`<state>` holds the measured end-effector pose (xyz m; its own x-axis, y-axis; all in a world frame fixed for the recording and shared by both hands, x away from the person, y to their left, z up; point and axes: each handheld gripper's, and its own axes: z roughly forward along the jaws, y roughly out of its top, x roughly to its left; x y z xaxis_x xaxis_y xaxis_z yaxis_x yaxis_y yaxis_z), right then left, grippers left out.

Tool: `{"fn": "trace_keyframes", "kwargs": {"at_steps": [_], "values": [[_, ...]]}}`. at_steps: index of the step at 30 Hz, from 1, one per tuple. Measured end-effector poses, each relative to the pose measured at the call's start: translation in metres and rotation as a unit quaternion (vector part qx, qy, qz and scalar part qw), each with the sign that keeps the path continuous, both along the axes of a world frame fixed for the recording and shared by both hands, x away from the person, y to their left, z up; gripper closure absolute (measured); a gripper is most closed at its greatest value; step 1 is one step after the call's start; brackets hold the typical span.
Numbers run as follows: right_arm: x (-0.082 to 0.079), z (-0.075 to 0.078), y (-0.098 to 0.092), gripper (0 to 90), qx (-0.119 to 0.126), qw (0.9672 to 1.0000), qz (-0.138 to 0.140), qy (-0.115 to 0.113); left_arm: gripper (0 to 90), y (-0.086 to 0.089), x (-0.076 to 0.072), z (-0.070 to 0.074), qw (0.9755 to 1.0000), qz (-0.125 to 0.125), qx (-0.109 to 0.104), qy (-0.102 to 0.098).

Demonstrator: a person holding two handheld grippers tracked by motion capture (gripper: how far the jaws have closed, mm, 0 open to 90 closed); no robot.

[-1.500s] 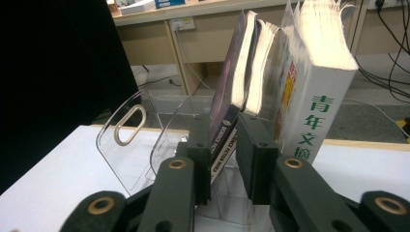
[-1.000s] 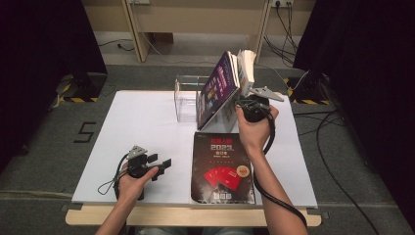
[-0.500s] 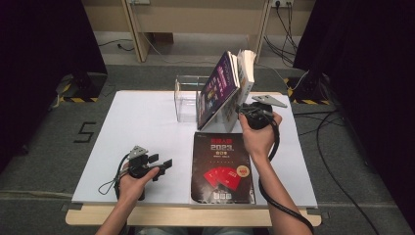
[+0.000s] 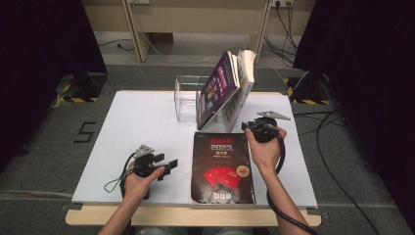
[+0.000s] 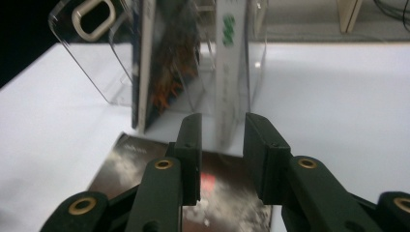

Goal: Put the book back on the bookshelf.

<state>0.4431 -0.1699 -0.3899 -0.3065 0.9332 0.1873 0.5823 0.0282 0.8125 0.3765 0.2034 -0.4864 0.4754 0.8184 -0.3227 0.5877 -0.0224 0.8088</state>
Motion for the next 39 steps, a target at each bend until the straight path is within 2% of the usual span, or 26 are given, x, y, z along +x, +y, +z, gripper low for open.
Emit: {"fn": "trace_keyframes", "kwargs": {"at_steps": [5,10,16,20,21,28,39], "values": [[0.000,-0.022,-0.008,68.8,-0.001,0.9991,0.000,0.042,29.9,-0.007,0.004,0.000,1.0000,-0.006,-0.005,0.003],[0.001,-0.041,-0.014,69.2,-0.004,0.9968,-0.001,0.080,30.6,-0.017,0.010,-0.001,0.9998,-0.014,-0.008,0.008],[0.003,-0.057,-0.017,69.3,-0.012,0.9940,-0.002,0.109,30.8,-0.026,0.017,-0.002,0.9997,-0.019,-0.006,0.017],[0.004,-0.064,-0.016,69.2,-0.013,0.9923,-0.005,0.123,31.5,-0.031,0.020,-0.002,0.9995,-0.023,-0.010,0.021],[0.006,-0.069,-0.017,69.0,-0.015,0.9912,-0.004,0.132,31.7,-0.034,0.022,-0.002,0.9994,-0.025,-0.012,0.023],[0.008,-0.079,-0.017,68.5,-0.012,0.9887,-0.008,0.149,32.4,-0.043,0.028,-0.002,0.9992,-0.028,-0.009,0.027],[0.009,-0.083,-0.018,68.4,-0.011,0.9880,-0.005,0.154,33.5,-0.052,0.033,-0.006,0.9987,-0.032,-0.009,0.038]]}}
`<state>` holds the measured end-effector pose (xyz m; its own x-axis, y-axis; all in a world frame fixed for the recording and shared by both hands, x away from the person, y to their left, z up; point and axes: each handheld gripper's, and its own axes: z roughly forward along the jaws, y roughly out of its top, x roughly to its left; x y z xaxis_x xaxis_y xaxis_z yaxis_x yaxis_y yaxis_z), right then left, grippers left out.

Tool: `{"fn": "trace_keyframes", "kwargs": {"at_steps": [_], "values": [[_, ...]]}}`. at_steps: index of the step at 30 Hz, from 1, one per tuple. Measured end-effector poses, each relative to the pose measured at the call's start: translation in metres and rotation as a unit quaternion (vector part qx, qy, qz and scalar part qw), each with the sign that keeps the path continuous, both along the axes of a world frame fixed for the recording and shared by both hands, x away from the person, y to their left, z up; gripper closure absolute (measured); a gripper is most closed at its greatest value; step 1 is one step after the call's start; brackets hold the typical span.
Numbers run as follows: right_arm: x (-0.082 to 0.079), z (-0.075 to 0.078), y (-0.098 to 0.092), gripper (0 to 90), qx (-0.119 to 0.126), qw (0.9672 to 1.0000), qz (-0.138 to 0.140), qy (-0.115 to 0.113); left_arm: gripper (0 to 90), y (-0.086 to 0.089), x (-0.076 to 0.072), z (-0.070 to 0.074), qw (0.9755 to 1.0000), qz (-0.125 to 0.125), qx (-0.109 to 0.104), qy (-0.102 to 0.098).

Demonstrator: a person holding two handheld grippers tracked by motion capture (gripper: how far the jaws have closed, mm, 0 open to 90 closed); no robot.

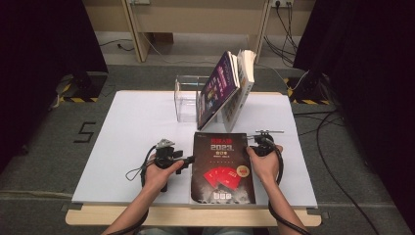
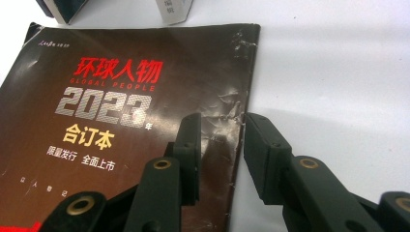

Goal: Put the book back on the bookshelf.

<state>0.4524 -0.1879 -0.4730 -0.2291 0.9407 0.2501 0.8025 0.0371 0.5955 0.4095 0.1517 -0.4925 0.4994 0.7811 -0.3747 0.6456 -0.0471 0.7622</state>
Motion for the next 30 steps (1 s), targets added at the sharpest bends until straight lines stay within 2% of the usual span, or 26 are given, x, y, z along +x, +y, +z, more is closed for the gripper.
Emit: {"fn": "trace_keyframes", "kwargs": {"at_steps": [4,7,11,14,19,23,24,30], "values": [[0.000,-0.002,0.001,68.8,-0.003,1.0000,0.002,0.005,34.3,-0.001,0.001,-0.001,1.0000,0.000,-0.001,0.002],[0.000,-0.003,0.000,70.2,0.000,1.0000,0.000,0.003,35.2,-0.004,0.002,-0.002,1.0000,0.000,0.006,0.004],[0.000,-0.003,0.000,74.1,-0.002,1.0000,-0.001,0.006,37.4,-0.006,0.003,-0.004,0.9999,0.001,0.008,0.009],[0.000,-0.002,0.000,77.2,-0.005,0.9999,-0.005,0.010,41.3,-0.009,0.002,-0.007,0.9998,-0.001,0.011,0.016],[0.000,-0.001,-0.002,80.5,-0.002,0.9998,-0.006,0.017,49.6,-0.013,0.002,-0.007,0.9997,-0.003,0.019,0.013],[0.001,-0.001,-0.001,82.4,-0.007,0.9998,-0.001,0.018,56.3,-0.015,0.003,-0.008,0.9997,-0.007,0.010,0.021],[0.001,0.000,-0.001,83.1,-0.006,0.9998,0.000,0.019,56.7,-0.018,0.002,-0.007,0.9997,-0.005,0.016,0.020],[0.000,0.000,-0.002,86.3,-0.004,0.9998,0.000,0.022,62.6,-0.015,0.002,-0.008,0.9996,0.003,0.006,0.029]]}}
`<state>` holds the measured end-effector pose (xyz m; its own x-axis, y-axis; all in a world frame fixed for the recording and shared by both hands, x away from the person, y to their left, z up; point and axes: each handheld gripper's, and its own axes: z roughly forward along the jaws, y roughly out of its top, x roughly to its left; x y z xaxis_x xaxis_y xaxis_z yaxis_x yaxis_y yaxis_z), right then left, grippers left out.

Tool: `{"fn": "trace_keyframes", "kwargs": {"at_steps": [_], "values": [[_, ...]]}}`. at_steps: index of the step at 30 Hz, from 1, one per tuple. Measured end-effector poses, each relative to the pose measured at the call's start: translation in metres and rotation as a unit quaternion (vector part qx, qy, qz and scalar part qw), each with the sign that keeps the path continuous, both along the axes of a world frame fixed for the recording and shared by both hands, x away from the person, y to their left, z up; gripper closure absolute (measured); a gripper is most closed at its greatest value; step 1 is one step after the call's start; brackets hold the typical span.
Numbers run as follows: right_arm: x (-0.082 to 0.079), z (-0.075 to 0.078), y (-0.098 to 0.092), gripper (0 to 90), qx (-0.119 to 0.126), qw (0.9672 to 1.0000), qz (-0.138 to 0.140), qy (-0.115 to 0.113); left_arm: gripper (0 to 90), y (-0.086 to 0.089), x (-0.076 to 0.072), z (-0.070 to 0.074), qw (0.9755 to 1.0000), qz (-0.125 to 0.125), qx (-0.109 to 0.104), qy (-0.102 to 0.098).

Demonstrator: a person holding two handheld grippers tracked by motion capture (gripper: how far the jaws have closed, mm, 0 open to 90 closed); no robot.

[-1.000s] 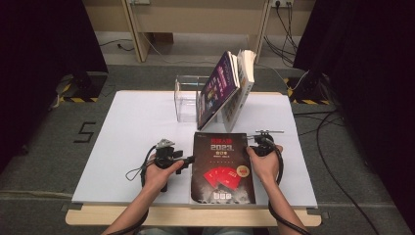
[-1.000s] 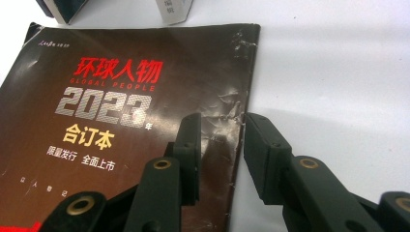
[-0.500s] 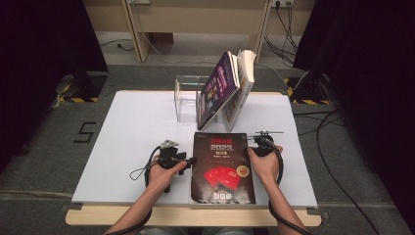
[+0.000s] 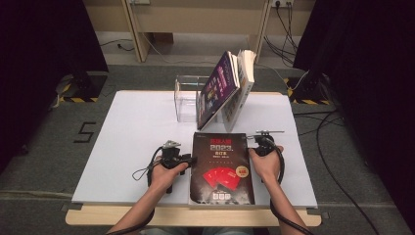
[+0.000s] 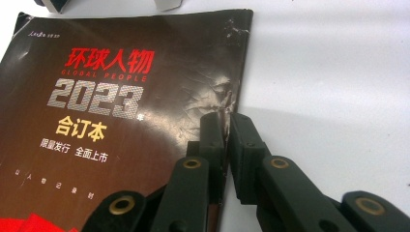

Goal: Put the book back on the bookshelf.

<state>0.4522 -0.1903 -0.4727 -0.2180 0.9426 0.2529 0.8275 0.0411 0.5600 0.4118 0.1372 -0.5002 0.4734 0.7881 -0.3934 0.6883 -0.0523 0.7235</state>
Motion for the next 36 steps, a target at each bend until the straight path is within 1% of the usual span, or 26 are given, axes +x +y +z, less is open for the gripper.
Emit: {"fn": "trace_keyframes", "kwargs": {"at_steps": [4,6,11,12,14,17,24,29,36], "values": [[-0.003,0.000,0.002,87.8,-0.001,1.0000,0.002,-0.001,65.9,0.003,-0.002,0.000,1.0000,0.003,0.005,0.000],[-0.005,0.001,0.003,88.0,-0.003,1.0000,0.004,0.000,66.8,0.005,-0.004,0.000,1.0000,0.004,0.004,0.003],[-0.008,0.001,0.006,88.5,-0.005,0.9999,0.011,0.000,66.9,0.009,-0.007,0.001,1.0000,0.003,0.005,0.004],[-0.010,0.001,0.008,88.6,-0.006,0.9999,0.015,-0.001,67.0,0.011,-0.009,0.001,1.0000,0.004,0.005,0.005],[-0.012,0.001,0.010,88.7,-0.003,0.9999,0.015,0.003,67.2,0.013,-0.010,0.002,1.0000,0.005,0.007,0.005],[-0.014,0.001,0.013,88.9,-0.005,0.9997,0.022,0.004,67.5,0.016,-0.013,0.002,0.9999,0.005,0.010,0.005],[-0.020,0.001,0.020,89.1,-0.006,0.9995,0.032,0.005,68.5,0.022,-0.019,0.002,0.9999,0.007,0.011,0.004],[-0.025,0.001,0.025,89.2,-0.007,0.9992,0.040,0.004,69.1,0.030,-0.027,0.001,0.9999,0.008,0.011,0.007],[-0.030,0.001,0.032,89.2,-0.005,0.9989,0.047,0.005,69.1,0.037,-0.035,0.000,0.9999,0.011,0.010,0.004]]}}
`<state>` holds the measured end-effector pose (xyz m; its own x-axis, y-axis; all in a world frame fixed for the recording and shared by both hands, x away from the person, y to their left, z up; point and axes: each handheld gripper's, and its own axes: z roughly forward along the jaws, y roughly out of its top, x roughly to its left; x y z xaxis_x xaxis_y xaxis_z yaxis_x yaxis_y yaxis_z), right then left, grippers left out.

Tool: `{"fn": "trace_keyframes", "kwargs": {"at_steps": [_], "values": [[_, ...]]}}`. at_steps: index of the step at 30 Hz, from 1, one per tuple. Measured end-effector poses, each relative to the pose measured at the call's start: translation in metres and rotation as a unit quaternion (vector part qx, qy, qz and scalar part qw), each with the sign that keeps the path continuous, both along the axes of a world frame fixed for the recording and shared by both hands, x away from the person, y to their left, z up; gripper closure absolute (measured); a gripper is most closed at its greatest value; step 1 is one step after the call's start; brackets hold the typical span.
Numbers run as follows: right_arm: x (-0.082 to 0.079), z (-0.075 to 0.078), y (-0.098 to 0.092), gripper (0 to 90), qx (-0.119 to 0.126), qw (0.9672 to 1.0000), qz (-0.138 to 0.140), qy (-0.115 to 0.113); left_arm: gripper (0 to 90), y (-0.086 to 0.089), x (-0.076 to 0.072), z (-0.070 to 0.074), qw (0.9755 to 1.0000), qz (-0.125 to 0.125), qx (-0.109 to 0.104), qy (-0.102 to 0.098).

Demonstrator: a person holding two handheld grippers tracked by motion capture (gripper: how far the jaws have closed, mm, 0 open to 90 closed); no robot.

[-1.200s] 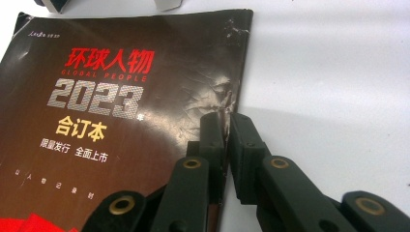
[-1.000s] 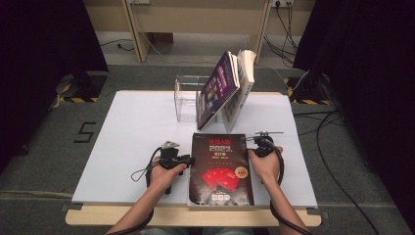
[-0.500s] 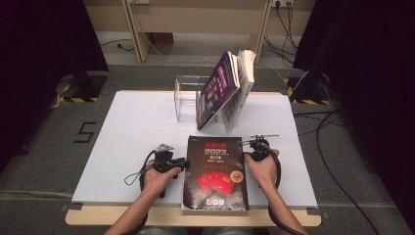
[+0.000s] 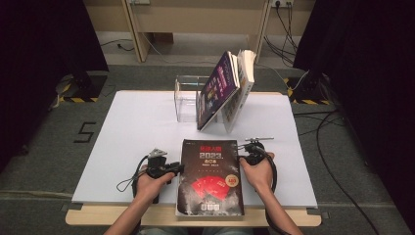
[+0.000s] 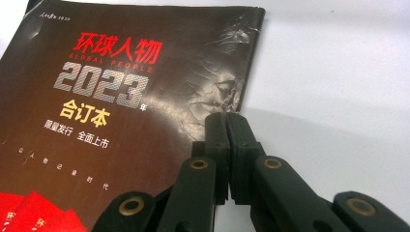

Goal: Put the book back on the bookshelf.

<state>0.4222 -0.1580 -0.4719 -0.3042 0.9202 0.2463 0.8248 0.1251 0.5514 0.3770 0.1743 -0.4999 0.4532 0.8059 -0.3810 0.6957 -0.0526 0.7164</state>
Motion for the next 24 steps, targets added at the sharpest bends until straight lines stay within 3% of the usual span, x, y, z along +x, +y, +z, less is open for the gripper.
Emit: {"fn": "trace_keyframes", "kwargs": {"at_steps": [4,9,17,20,24], "values": [[-0.002,0.000,0.003,89.2,-0.004,1.0000,0.005,-0.002,69.1,0.003,-0.001,0.000,1.0000,0.002,0.000,0.002],[0.004,0.003,0.001,85.6,0.010,0.9998,0.010,0.017,67.5,0.004,0.001,0.003,0.9999,0.006,-0.010,0.002],[0.023,0.010,0.006,78.1,0.015,0.9999,0.006,0.001,62.0,0.004,0.012,0.007,0.9997,0.022,0.001,0.000],[0.039,0.011,0.008,73.2,0.013,0.9999,0.003,-0.003,58.8,0.004,0.018,0.006,0.9995,0.031,0.003,0.004],[0.052,0.009,0.009,70.4,0.017,0.9998,-0.003,0.003,57.5,0.000,0.022,0.006,0.9996,0.029,0.007,0.003]]}}
